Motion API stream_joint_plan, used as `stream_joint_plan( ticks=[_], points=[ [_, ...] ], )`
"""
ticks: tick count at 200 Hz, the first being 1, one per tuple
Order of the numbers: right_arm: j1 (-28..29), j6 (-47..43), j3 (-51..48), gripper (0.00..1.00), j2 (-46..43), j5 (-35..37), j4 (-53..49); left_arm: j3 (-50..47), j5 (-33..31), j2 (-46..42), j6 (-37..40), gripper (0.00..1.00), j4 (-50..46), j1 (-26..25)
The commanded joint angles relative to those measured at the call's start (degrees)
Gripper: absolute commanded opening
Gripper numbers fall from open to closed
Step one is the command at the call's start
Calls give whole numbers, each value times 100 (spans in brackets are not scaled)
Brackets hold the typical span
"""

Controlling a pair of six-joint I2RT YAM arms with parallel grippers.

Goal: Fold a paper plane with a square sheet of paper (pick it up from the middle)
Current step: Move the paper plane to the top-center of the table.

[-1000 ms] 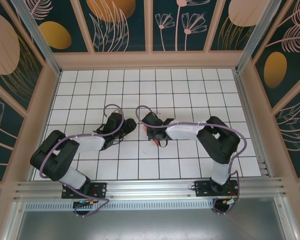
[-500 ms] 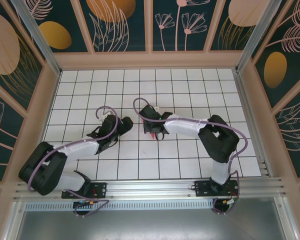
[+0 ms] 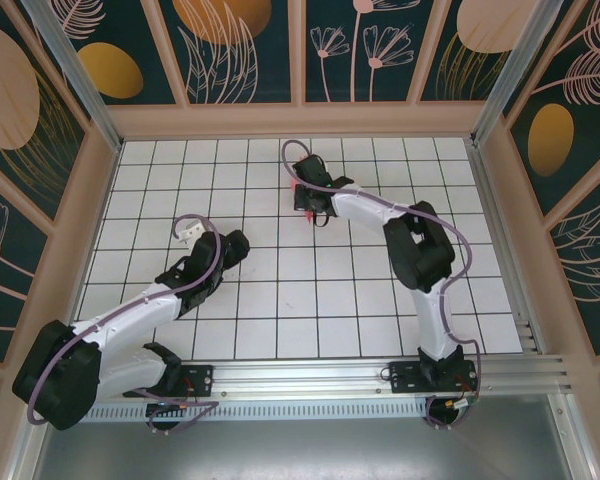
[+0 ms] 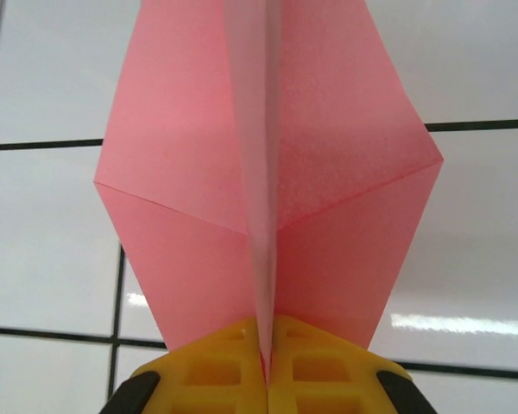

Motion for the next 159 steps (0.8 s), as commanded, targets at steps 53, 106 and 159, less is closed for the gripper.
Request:
stream_joint_plan(
  ticks=[53,106,159],
  points=[
    [-38,-326,631,10,861,30,-307,-44,-69,159,169,99,-184,47],
    [-47,-214,993,18,866,-119,-725,100,-117,128,300,98,-228,43],
    [-47,-196,1279,53,-265,213,-1127,747,-874,22,730,99,-662,43]
  ],
)
